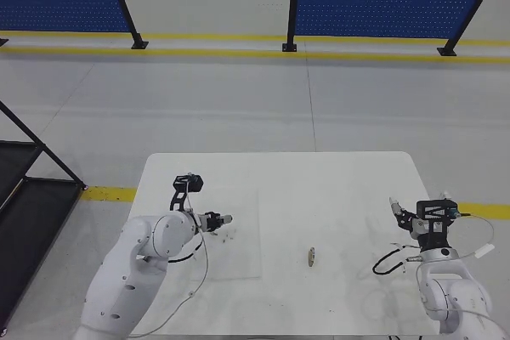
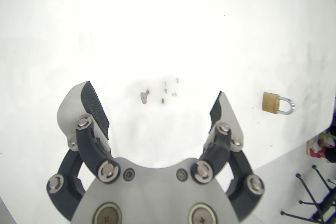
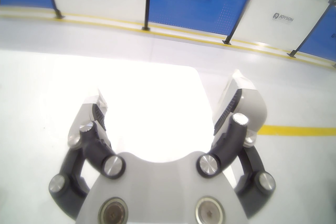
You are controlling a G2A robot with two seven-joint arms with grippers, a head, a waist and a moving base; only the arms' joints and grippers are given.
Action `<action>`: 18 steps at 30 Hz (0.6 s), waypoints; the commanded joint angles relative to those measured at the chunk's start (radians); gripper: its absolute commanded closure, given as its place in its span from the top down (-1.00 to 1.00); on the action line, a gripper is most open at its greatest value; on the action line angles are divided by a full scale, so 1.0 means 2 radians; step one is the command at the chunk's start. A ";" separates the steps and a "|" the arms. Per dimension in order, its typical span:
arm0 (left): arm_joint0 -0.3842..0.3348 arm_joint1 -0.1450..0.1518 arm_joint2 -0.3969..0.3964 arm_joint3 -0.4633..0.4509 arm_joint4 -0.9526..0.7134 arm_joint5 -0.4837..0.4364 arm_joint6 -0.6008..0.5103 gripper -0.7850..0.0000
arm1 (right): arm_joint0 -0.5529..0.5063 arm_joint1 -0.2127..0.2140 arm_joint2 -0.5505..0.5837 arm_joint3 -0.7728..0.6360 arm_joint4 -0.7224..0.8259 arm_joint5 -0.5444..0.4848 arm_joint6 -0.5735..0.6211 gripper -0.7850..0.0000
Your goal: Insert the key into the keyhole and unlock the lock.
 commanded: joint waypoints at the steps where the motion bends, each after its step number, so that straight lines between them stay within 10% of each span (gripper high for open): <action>1: -0.004 0.000 0.000 0.006 -0.006 0.004 -0.018 1.00 | 0.000 0.000 0.000 0.000 0.000 0.000 0.000 1.00; 9: -0.012 0.002 -0.002 0.026 -0.017 0.013 -0.038 1.00 | 0.000 0.000 0.000 0.000 0.000 0.000 0.000 1.00; 18: -0.005 0.004 0.002 0.039 -0.005 0.012 -0.033 0.51 | 0.000 0.000 0.000 0.000 0.000 0.000 0.000 1.00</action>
